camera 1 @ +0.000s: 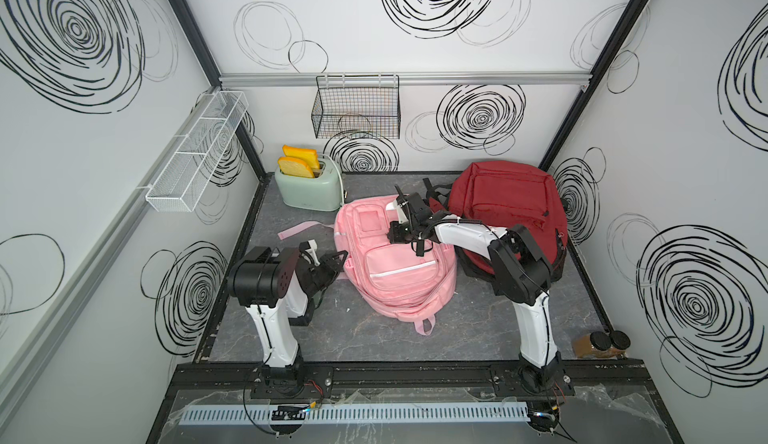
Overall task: Zip up the backpack
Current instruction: Zip the zipper on the backpack, then adjust the backpack at the center of the board.
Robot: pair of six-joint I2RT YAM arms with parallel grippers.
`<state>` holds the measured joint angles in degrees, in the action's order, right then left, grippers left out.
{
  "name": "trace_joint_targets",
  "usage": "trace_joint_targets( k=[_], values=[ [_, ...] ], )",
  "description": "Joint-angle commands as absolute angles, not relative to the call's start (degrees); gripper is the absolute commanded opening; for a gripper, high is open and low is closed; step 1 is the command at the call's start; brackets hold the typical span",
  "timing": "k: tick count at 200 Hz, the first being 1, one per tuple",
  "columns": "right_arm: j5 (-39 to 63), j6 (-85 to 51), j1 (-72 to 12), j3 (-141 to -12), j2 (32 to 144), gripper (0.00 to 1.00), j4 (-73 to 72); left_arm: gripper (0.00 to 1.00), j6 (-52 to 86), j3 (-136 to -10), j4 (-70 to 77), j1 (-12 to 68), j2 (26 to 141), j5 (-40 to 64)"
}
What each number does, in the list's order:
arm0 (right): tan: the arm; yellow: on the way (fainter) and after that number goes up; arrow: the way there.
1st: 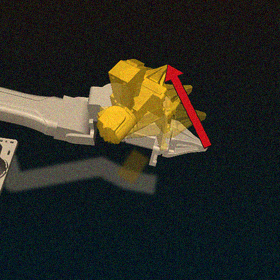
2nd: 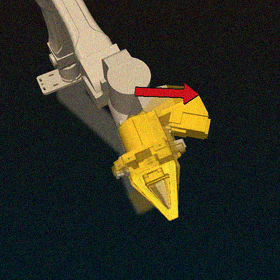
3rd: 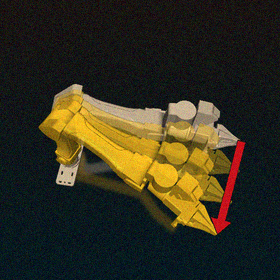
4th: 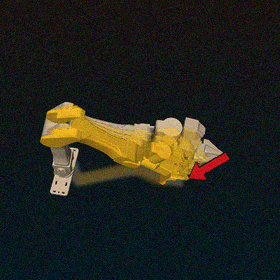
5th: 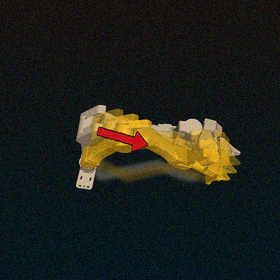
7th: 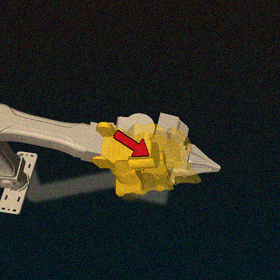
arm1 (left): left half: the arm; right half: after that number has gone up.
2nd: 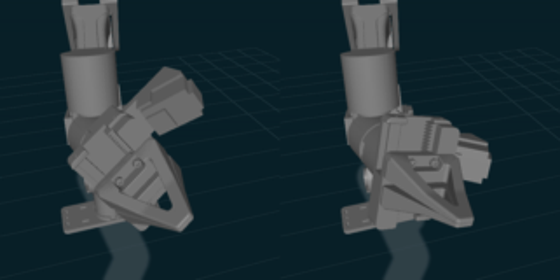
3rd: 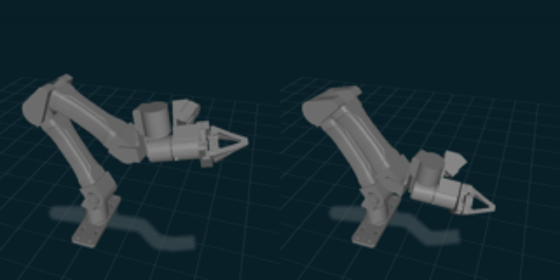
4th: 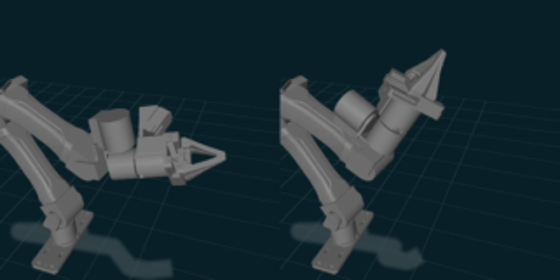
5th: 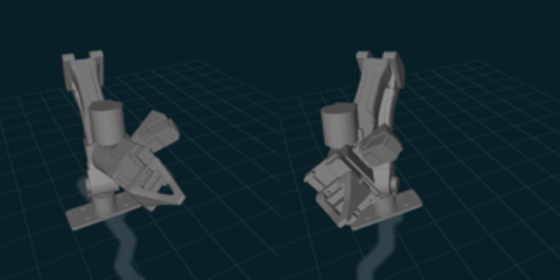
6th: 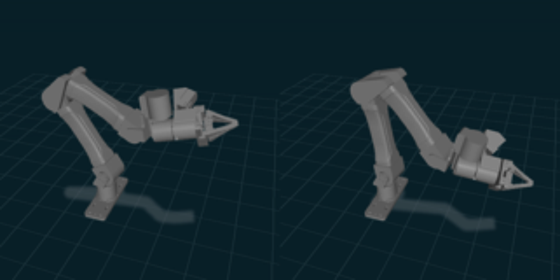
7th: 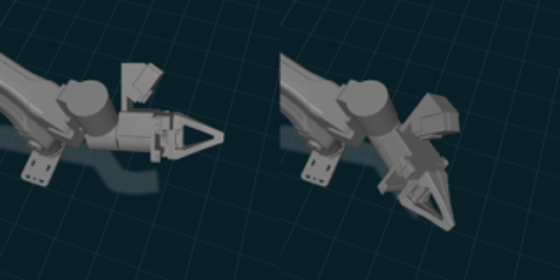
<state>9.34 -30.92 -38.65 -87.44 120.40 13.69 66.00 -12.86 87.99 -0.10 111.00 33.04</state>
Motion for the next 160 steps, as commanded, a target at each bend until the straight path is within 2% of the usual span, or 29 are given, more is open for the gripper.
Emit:
trace_joint_targets(
  k=[1,18,28,33,45,66,93,114,132,160],
  values=[
    [-4.6,-28.9,-35.5,-86.2,118.4,0.00,19.9,0.00,66.0,-12.3,101.5,-0.7,109.2,33.4],
    [-3.7,-28.1,-35.5,-85.9,117.9,0.00,19.6,0.00,66.0,-12.4,101.3,-0.7,109.2,33.3],
    [-0.6,-27.8,-35.5,-84.1,116.5,0.04,16.8,0.00,66.0,-12.3,101.3,-0.7,109.2,33.3],
    [1.3,-27.8,-35.4,-83.1,115.6,0.09,15.1,0.00,66.0,-12.3,101.2,-0.7,109.2,33.3],
    [6.3,-28.1,-35.0,-80.1,112.8,0.28,11.0,0.00,65.9,-12.4,100.5,-0.6,108.8,33.2],
    [7.5,-29.2,-34.9,-74.3,106.5,0.41,6.9,0.17,64.5,-12.3,97.5,-0.2,107.0,32.7],
    [1.4,-30.5,-34.8,-67.0,97.2,0.45,7.2,0.42,61.3,-11.6,90.5,1.1,101.3,30.6],
    [-4.2,-32.0,-34.9,-61.8,91.5,0.46,9.9,0.55,57.1,-11.3,81.1,3.9,93.2,27.2],
    [-8.3,-32.8,-34.8,-58.6,88.8,0.46,13.0,0.61,50.7,-12.8,62.2,8.4,82.8,19.2],
    [-10.8,-34.4,-34.8,-54.2,85.1,0.46,16.2,0.71,42.9,-19.1,30.6,17.3,66.7,-1.3]
  ],
)
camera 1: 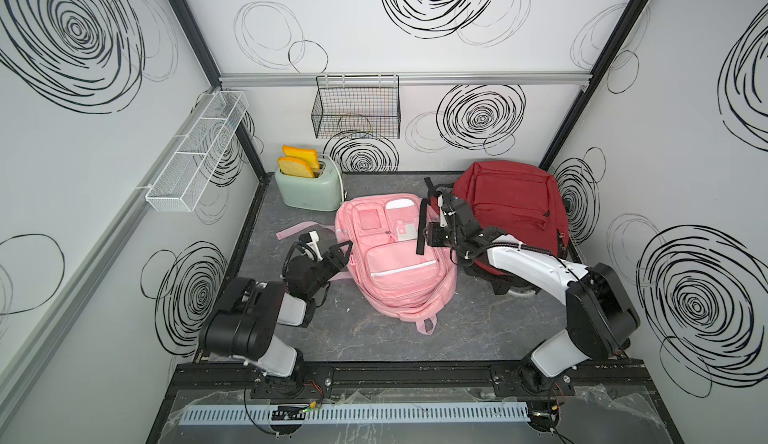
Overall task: Zip up the backpack
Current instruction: Adjust the backpack at the center of the board.
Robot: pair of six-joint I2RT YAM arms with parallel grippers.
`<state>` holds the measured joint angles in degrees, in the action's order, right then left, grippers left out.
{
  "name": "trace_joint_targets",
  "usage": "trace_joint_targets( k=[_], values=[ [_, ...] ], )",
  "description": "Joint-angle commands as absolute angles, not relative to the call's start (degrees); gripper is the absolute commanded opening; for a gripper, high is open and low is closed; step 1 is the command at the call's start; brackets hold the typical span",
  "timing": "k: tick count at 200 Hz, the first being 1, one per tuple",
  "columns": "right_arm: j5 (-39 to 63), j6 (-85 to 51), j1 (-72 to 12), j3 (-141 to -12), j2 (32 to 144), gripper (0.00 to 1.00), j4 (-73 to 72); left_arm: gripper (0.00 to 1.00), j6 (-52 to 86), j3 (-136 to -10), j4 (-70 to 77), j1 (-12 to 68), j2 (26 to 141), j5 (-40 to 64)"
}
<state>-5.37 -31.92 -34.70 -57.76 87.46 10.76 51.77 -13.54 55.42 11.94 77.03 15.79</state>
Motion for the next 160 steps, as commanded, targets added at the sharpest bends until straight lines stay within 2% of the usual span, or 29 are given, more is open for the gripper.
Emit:
trace_joint_targets(
  k=[1,36,66,87,123,129,160],
  values=[
    [-10.8,-34.3,-34.8,-54.0,84.9,0.46,16.3,0.71,42.8,-19.4,29.9,17.5,66.3,-1.7],
    [-10.5,-36.3,-34.6,-48.2,80.3,0.46,17.3,0.76,46.2,-24.7,7.0,19.1,56.2,-9.9],
    [-9.4,-37.4,-33.9,-43.1,76.9,0.47,16.3,0.77,48.1,-25.5,-7.4,23.3,49.2,-19.5],
    [-7.2,-38.3,-33.4,-39.2,75.0,0.48,13.4,0.78,49.3,-26.1,-14.8,26.7,45.5,-20.8],
    [-2.5,-39.5,-33.4,-34.9,75.9,0.47,8.2,0.79,57.0,-22.7,-17.4,38.9,38.6,-20.4],
    [-1.9,-39.5,-33.5,-34.5,76.4,0.48,7.3,0.83,58.6,-21.9,-17.1,41.2,38.1,-20.6],
    [0.6,-39.3,-34.3,-33.1,78.7,0.47,3.5,0.84,66.3,-20.1,-18.2,53.8,39.4,-28.7]
  ],
)
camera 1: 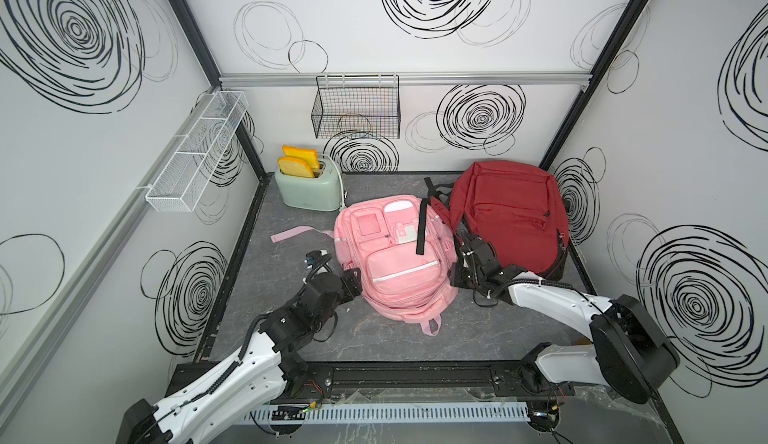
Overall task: Zip up the backpack
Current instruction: Adjust the backpack at the center of the board.
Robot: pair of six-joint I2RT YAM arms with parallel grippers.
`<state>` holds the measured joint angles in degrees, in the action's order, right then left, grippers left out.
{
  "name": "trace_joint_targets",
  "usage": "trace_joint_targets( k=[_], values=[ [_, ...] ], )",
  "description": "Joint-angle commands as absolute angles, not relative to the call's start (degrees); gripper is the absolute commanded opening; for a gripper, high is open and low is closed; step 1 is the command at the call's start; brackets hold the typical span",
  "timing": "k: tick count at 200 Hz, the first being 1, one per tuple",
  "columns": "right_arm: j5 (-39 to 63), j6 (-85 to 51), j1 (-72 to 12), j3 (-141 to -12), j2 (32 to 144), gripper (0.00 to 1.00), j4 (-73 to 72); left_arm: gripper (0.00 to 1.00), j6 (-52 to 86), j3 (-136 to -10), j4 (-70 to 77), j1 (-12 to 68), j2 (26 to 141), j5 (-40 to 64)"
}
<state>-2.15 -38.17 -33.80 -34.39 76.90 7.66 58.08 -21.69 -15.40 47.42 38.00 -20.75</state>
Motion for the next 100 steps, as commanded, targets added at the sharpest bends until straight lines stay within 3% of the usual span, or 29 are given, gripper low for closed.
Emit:
trace_joint_targets(
  k=[1,13,29,48,100],
  values=[
    [0.7,-39.3,-34.3,-33.0,78.7,0.46,3.4,0.84,66.5,-20.1,-18.1,54.2,39.6,-28.9],
    [2.1,-39.1,-34.8,-32.2,79.4,0.40,1.6,0.84,68.4,-19.7,-17.2,56.9,41.4,-30.5],
    [2.5,-39.4,-36.6,-31.3,80.1,0.19,0.0,0.84,69.9,-19.0,-14.6,59.2,44.0,-31.0],
    [1.1,-40.0,-40.8,-30.7,81.3,0.05,-0.5,0.85,71.5,-18.1,-11.5,61.2,46.3,-31.4],
    [0.6,-44.1,-53.8,-30.7,83.2,0.00,-1.9,0.86,77.5,-16.0,-12.7,66.3,46.1,-35.1]
  ],
)
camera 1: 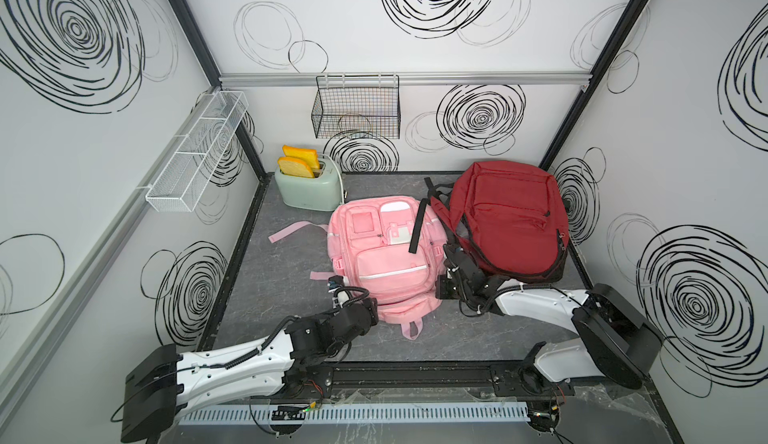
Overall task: Zip up the backpack
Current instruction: Adjust the backpack at the center of the board.
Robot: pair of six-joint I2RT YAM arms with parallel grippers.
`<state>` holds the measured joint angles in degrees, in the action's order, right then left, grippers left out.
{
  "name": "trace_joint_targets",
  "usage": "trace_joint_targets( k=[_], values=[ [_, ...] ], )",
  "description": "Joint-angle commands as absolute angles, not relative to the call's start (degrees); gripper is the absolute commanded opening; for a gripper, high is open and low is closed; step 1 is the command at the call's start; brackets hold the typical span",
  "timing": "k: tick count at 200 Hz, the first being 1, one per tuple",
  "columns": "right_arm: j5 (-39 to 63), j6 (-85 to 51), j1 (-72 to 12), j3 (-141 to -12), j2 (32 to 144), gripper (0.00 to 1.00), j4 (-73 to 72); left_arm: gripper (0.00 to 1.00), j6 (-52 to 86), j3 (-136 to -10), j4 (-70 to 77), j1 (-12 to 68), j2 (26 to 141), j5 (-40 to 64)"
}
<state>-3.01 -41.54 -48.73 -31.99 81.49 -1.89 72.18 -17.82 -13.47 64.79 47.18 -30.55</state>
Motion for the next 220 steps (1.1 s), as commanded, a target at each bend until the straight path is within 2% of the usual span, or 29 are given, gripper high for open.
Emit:
trace_joint_targets(
  k=[1,40,50,60,79,92,104,143,151,156,159,220],
  values=[
    [0.6,-44.2,-54.0,-30.7,83.2,0.00,-1.9,0.86,77.6,-15.9,-12.7,66.3,46.1,-35.1],
    [3.9,-41.0,-61.7,-34.5,81.4,0.05,0.6,0.86,78.7,-13.5,-14.3,66.2,43.3,-36.0],
    [5.8,-38.8,-63.1,-35.2,79.6,0.12,0.6,0.85,78.9,-13.2,-15.1,66.2,42.7,-36.0],
    [8.8,-36.2,-63.5,-35.7,77.3,0.23,0.4,0.85,79.4,-12.6,-15.9,66.2,41.8,-35.8],
    [10.8,-33.1,-62.2,-36.1,71.8,0.40,1.8,0.79,80.4,-10.5,-16.6,66.3,39.6,-35.4],
    [10.8,-32.7,-59.0,-36.1,68.4,0.48,3.3,0.71,80.7,-9.1,-16.9,66.2,37.6,-35.4],
    [10.9,-32.8,-53.9,-36.0,66.0,0.55,4.9,0.58,80.6,-8.5,-17.8,65.9,35.9,-35.6],
    [13.1,-32.6,-35.5,-36.4,67.3,0.60,8.1,0.11,80.2,-9.3,-23.7,64.3,31.4,-36.4],
    [13.1,-32.6,-33.4,-37.0,68.9,0.61,8.0,0.05,80.0,-9.4,-24.6,64.0,30.5,-36.5],
    [13.0,-32.4,-32.4,-37.4,70.0,0.62,7.8,0.05,79.9,-9.4,-25.1,63.7,30.0,-36.5],
    [12.9,-32.4,-31.9,-37.6,70.8,0.62,7.6,0.00,79.8,-9.4,-25.4,63.6,29.7,-36.5],
    [17.4,-32.3,-26.8,-43.8,89.7,0.64,0.1,0.00,77.4,-11.5,-30.8,60.3,27.9,-36.9]
  ],
)
